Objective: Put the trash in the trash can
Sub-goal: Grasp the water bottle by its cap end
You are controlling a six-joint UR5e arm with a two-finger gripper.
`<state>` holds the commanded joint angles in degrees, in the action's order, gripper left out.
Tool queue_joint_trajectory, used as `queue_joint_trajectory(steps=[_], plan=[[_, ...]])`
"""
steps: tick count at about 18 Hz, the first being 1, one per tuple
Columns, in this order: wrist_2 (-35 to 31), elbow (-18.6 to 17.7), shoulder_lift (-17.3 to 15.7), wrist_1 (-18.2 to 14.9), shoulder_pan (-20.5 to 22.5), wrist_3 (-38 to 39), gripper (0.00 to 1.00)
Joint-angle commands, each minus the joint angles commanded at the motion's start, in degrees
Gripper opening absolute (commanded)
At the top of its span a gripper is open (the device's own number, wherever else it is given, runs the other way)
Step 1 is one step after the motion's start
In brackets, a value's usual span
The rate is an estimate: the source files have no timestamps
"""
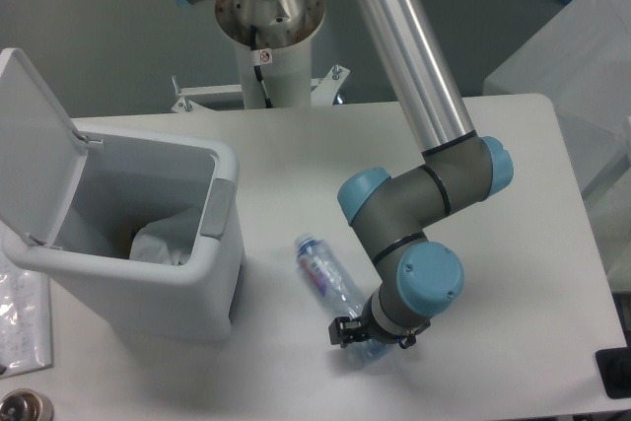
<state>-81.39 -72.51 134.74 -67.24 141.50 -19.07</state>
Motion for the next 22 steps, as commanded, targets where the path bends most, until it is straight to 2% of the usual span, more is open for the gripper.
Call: queue_joint_trajectory(steps=[10, 16, 20, 22], plan=[[0.3, 0.3, -0.7, 0.5, -0.1, -0.2, 0.60], [5.7, 6.0, -2.8, 0.9, 0.0, 0.0, 0.60], [12.0, 9.5, -5.4, 1.1, 0.7, -0.1, 0.60], [14.0, 10.1, -6.8, 3.2, 0.8, 0.4, 0.61]])
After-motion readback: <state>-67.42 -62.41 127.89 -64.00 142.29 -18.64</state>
